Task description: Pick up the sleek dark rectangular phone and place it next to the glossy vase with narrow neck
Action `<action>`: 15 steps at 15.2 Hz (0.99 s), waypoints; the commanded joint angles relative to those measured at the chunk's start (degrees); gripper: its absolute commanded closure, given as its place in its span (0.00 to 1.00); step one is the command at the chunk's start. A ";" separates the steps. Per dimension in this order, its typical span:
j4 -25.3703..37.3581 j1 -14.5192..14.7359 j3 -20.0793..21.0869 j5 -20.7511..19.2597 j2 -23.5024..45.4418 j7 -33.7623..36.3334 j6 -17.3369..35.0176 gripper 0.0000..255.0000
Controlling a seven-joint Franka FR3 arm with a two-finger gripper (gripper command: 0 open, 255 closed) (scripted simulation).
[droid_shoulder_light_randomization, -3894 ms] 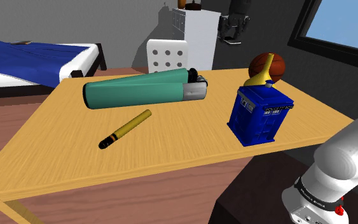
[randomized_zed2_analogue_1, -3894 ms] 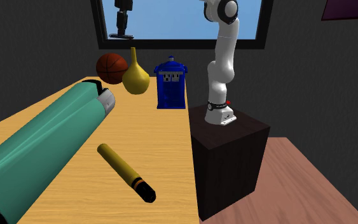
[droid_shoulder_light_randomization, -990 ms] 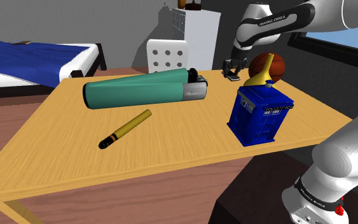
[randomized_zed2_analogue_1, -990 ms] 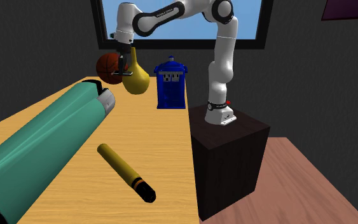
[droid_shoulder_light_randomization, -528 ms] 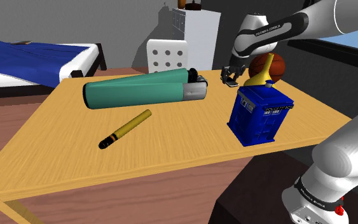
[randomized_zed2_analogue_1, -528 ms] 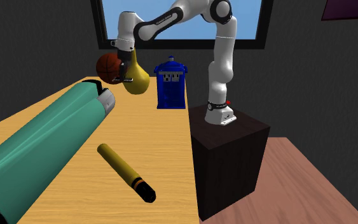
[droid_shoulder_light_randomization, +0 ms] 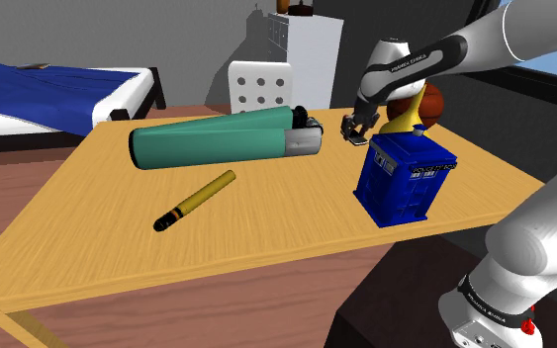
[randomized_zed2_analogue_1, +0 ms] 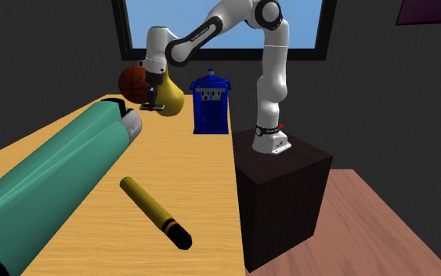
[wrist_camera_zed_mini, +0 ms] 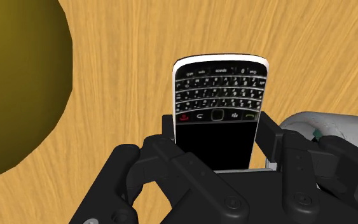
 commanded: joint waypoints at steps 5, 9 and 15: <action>-2.47 0.04 0.06 -0.45 2.00 0.45 4.50 1.00; -3.76 0.05 0.04 -0.85 3.73 0.76 7.51 1.00; -5.27 0.09 -0.05 -1.58 6.57 1.32 11.84 1.00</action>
